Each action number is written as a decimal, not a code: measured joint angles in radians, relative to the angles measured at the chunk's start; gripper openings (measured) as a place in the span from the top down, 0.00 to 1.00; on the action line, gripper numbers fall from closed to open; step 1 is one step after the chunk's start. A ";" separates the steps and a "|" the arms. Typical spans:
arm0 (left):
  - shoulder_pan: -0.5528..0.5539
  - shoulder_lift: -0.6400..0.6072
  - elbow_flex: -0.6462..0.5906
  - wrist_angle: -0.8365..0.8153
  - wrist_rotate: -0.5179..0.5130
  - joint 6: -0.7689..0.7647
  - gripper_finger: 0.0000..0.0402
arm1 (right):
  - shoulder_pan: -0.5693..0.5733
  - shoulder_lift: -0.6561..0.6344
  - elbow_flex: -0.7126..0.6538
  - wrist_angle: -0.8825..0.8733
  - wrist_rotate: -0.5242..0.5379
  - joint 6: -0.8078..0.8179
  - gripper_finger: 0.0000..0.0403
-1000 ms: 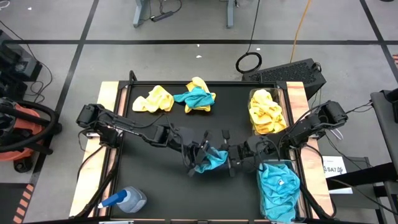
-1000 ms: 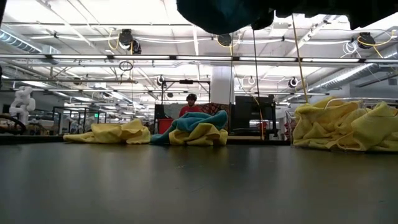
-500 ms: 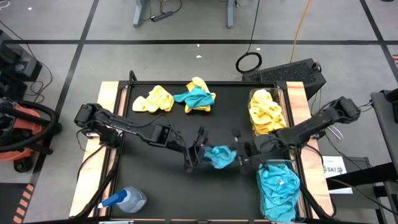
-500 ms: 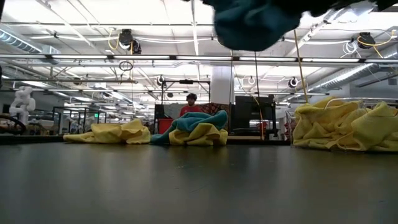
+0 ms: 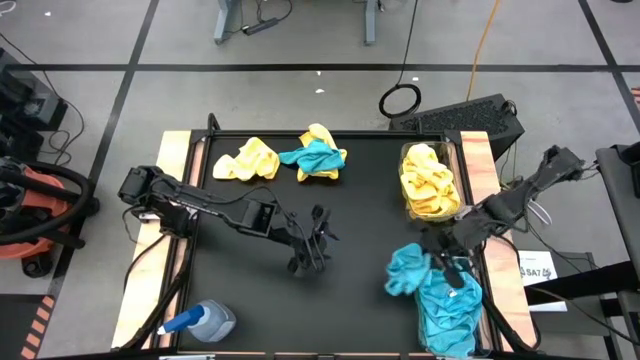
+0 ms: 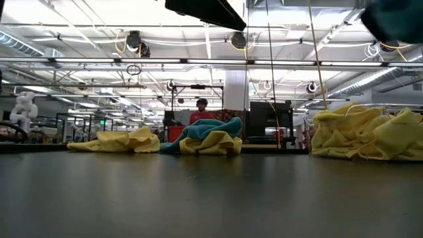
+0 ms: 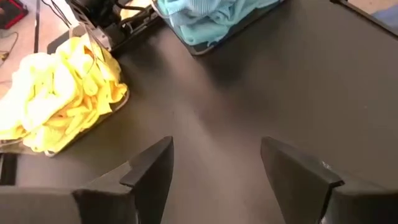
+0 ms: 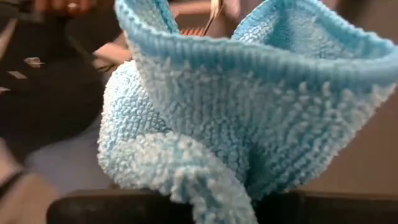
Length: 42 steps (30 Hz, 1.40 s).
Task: Sort microfiber towel by color & place in baskets
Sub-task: Put the blue towel into the bottom transparent bin
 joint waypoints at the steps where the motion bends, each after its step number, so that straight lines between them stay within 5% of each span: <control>1: 0.000 0.000 0.000 0.000 0.000 0.000 0.39 | 0.015 -0.021 0.000 -0.051 -0.014 0.057 0.97; 9: 0.001 0.003 0.000 0.005 0.000 -0.026 0.39 | 0.114 -0.103 0.000 -0.432 -0.078 0.448 0.97; 16: 0.001 0.007 0.000 -0.004 0.000 -0.048 0.39 | 0.185 -0.074 0.000 -0.541 -0.114 0.603 0.97; 42: 0.008 0.008 -0.060 0.030 0.000 -0.053 0.39 | 0.310 0.413 0.004 -0.486 -0.086 0.634 0.93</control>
